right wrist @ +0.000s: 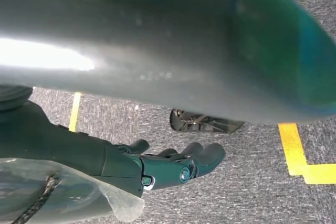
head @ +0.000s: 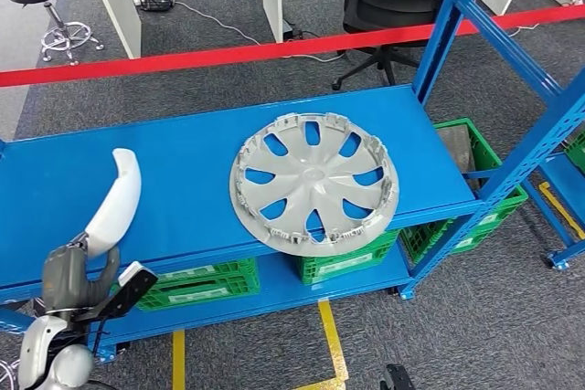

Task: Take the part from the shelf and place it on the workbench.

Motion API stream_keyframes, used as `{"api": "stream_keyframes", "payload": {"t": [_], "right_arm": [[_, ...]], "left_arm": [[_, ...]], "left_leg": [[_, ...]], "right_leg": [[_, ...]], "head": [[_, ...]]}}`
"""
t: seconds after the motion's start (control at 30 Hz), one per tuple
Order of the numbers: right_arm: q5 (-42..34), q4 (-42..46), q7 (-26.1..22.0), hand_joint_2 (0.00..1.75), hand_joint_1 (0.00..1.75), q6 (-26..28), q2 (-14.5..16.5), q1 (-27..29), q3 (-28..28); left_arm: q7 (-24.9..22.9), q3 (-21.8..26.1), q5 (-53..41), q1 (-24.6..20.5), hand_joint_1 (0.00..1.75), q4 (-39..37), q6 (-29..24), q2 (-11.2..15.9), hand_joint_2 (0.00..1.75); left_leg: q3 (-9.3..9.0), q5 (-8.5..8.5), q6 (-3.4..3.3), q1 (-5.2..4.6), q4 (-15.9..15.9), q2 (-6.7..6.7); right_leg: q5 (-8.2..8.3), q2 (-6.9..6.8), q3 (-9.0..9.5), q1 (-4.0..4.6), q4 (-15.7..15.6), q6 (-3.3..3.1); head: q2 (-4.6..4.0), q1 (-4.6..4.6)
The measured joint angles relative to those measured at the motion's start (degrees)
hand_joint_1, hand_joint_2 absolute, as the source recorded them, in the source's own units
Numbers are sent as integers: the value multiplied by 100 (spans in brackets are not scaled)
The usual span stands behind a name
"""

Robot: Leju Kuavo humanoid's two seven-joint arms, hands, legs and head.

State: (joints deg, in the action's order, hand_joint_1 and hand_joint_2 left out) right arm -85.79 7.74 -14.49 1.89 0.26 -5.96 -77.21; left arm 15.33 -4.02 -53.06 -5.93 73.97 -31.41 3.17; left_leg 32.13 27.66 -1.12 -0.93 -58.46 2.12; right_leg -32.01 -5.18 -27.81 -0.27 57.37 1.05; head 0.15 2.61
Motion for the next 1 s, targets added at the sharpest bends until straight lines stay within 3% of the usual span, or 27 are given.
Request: {"api": "stream_keyframes", "payload": {"t": [0.17,0.37,0.6,0.83,1.0], "right_arm": [[0,0,1,0,0,40,0,0,-40],[0,0,5,0,0,84,0,1,-105],[0,0,-28,0,0,137,0,0,-177],[-1,0,-36,0,0,154,0,-1,-230],[-2,0,-49,0,0,157,0,-3,-233]], "left_arm": [[61,44,32,31,175,145,-126,-1,175],[432,217,-548,210,175,686,-769,-76,175],[1720,856,-1470,336,175,1928,-838,-697,175],[1932,1170,-1545,372,175,2532,-845,-1051,175],[2379,1297,-1708,380,175,2854,-844,-1249,175]], "left_leg": [[0,0,0,0,0,0],[0,0,0,1,0,0],[1,1,-1,-2,0,1],[0,0,-1,-2,-1,0],[1,0,-1,-1,0,0]], "right_leg": [[0,1,-1,0,0,0],[0,0,-3,0,0,0],[0,2,-1,-1,-1,0],[0,0,-2,-1,-2,0],[0,0,-2,0,-1,0]], "head": [[0,0],[0,-1],[0,1],[0,-1],[0,-1]]}}
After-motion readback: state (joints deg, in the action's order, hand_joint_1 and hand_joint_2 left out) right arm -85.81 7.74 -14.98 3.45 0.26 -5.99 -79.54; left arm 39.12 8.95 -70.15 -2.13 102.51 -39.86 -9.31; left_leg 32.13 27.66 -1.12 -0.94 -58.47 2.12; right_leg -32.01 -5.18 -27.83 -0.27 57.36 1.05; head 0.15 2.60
